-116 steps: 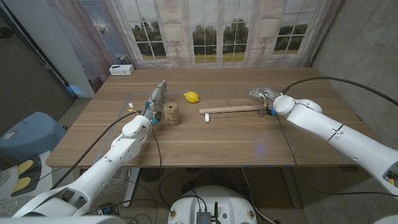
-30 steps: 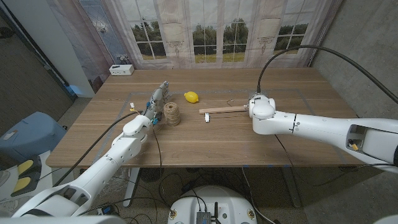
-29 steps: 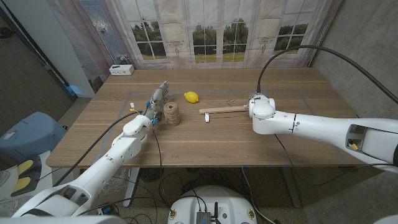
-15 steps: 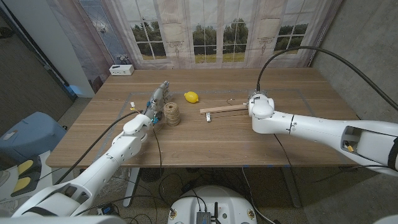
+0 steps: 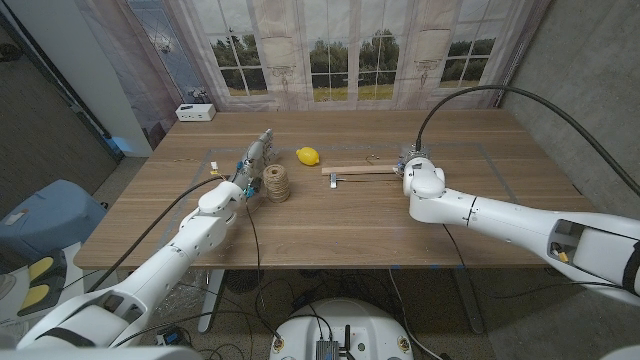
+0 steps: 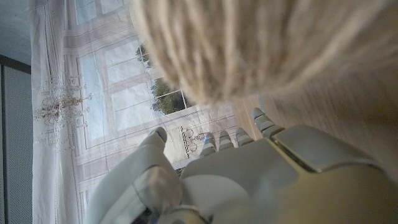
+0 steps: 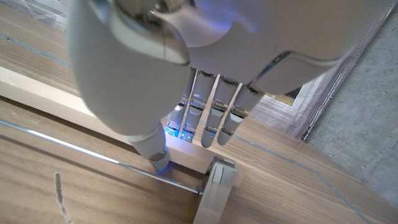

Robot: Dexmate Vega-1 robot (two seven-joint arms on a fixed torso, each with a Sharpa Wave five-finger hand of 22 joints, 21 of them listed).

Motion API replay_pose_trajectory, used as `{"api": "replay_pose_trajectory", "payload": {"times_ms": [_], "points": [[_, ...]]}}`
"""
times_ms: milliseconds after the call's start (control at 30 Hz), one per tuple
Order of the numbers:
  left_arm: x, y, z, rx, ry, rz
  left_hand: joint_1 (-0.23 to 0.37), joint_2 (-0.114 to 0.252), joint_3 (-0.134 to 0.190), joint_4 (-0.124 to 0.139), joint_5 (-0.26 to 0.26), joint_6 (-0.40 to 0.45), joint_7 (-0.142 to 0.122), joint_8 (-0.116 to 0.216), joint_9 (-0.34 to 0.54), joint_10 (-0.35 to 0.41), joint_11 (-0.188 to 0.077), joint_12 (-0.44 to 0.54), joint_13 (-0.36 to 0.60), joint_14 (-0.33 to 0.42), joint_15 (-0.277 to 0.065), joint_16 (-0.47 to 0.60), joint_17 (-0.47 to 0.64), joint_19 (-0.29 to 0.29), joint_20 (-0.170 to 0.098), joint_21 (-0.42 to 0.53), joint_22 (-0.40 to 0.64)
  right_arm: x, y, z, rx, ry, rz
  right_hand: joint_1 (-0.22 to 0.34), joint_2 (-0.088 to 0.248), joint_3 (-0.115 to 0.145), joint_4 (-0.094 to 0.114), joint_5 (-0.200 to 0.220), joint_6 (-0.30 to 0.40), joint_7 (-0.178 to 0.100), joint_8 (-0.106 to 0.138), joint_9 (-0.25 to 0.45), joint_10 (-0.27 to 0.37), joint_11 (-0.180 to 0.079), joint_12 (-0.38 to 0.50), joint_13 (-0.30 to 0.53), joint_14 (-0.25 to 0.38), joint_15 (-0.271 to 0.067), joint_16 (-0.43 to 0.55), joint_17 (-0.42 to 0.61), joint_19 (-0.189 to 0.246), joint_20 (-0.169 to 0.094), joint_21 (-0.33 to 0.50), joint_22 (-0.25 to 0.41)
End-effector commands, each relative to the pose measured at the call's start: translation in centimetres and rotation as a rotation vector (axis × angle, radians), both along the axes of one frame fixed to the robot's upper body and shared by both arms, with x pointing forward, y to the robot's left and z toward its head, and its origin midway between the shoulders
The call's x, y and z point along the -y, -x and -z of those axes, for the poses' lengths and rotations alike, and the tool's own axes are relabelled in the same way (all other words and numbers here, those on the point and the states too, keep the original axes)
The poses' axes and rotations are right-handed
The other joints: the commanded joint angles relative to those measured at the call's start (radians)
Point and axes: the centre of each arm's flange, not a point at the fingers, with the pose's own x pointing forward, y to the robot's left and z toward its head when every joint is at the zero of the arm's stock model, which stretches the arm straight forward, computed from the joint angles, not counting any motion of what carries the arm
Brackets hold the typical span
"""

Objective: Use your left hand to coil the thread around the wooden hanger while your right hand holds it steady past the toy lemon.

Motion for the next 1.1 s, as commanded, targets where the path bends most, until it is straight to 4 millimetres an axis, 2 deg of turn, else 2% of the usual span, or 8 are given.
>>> {"api": "replay_pose_trajectory", "payload": {"times_ms": [33,167,300,433,533,633,933,1100], "points": [[0.3,1.4,-2.8,0.065,-0.264,-0.162,0.041,-0.006,0.011,-0.04,-0.022,0.03,0.005,0.011,0.006,0.044,0.006,0.019,0.004,0.055,0.023,0.008,0.006,0.039,0.034,-0.002,0.007,0.7,0.8,-0.1,0.132,-0.046,-0.031,0.036,0.035,-0.006,0.001,0.007,0.118,-0.04,0.013,0.025,0.028,-0.024,0.009,0.047,0.004,-0.177,0.008,0.009,0.02,0.001,0.01,0.005],[0.6,2.0,-3.8,0.083,-0.36,-0.209,0.067,-0.011,0.017,-0.069,-0.041,0.052,0.01,0.013,0.006,0.077,0.004,0.025,0.006,0.112,0.035,0.016,0.008,0.066,0.067,-0.002,0.009,0.9,1.5,-0.3,0.178,-0.063,-0.036,0.039,0.036,-0.011,0.002,0.007,0.118,-0.04,0.017,0.03,0.023,-0.023,0.009,0.05,0.003,-0.176,0.012,0.015,0.028,0.001,0.014,0.006],[1.0,2.7,-4.9,0.105,-0.451,-0.245,0.078,-0.02,0.016,-0.086,-0.053,0.072,0.015,0.016,0.007,0.106,0.007,0.031,0.008,0.162,0.034,0.026,0.011,0.09,0.079,0.001,0.011,1.0,2.0,-0.5,0.212,-0.078,-0.031,0.043,0.037,-0.014,0.003,0.007,0.116,-0.039,0.019,0.034,0.021,-0.023,0.01,0.053,0.003,-0.177,0.015,0.02,0.034,0.0,0.017,0.007],[1.4,3.7,-5.9,0.133,-0.522,-0.269,0.05,-0.053,-0.01,-0.087,-0.062,0.107,0.011,0.019,0.008,0.16,0.025,0.045,0.012,0.237,0.03,0.045,0.021,0.117,0.1,0.004,0.014,1.2,2.2,-0.6,0.232,-0.09,-0.018,0.046,0.036,-0.017,0.003,0.007,0.117,-0.039,0.022,0.037,0.02,-0.024,0.01,0.056,0.002,-0.177,0.017,0.024,0.037,0.0,0.019,0.007],[1.7,4.6,-6.6,0.146,-0.592,-0.305,0.027,-0.068,-0.026,-0.083,-0.061,0.13,0.009,0.02,0.009,0.192,0.022,0.052,0.015,0.288,0.016,0.058,0.029,0.175,0.122,0.02,0.018,1.2,2.4,-0.6,0.245,-0.095,-0.019,0.048,0.036,-0.02,0.002,0.007,0.117,-0.038,0.024,0.039,0.021,-0.023,0.011,0.058,0.001,-0.177,0.018,0.027,0.039,0.001,0.02,0.008],[1.9,5.6,-7.1,0.156,-0.677,-0.351,0.017,-0.081,-0.036,-0.085,-0.06,0.142,-0.003,0.019,0.009,0.214,0.025,0.056,0.018,0.319,0.003,0.065,0.034,0.219,0.124,0.034,0.02,1.2,2.6,-0.6,0.26,-0.104,-0.017,0.051,0.035,-0.022,0.002,0.007,0.119,-0.037,0.025,0.04,0.023,-0.022,0.013,0.059,0.0,-0.178,0.019,0.03,0.041,0.002,0.021,0.008],[3.1,7.9,-8.1,0.168,-0.894,-0.43,0.013,-0.114,-0.053,-0.098,-0.056,0.163,-0.025,0.021,0.011,0.247,0.015,0.064,0.022,0.364,-0.018,0.077,0.039,0.271,0.129,0.048,0.022,1.4,3.5,-0.6,0.326,-0.15,-0.002,0.057,0.035,-0.029,0.003,0.007,0.12,-0.034,0.028,0.04,0.025,-0.021,0.016,0.065,0.001,-0.178,0.024,0.039,0.043,0.001,0.024,0.009],[3.8,9.3,-8.5,0.169,-0.98,-0.461,0.014,-0.134,-0.062,-0.106,-0.052,0.178,-0.018,0.023,0.012,0.267,0.017,0.069,0.026,0.399,-0.022,0.086,0.042,0.312,0.128,0.061,0.024,1.5,4.1,-0.3,0.35,-0.164,0.009,0.059,0.035,-0.032,0.003,0.008,0.119,-0.034,0.028,0.041,0.026,-0.02,0.018,0.067,0.0,-0.178,0.026,0.042,0.046,0.001,0.025,0.01]]}}
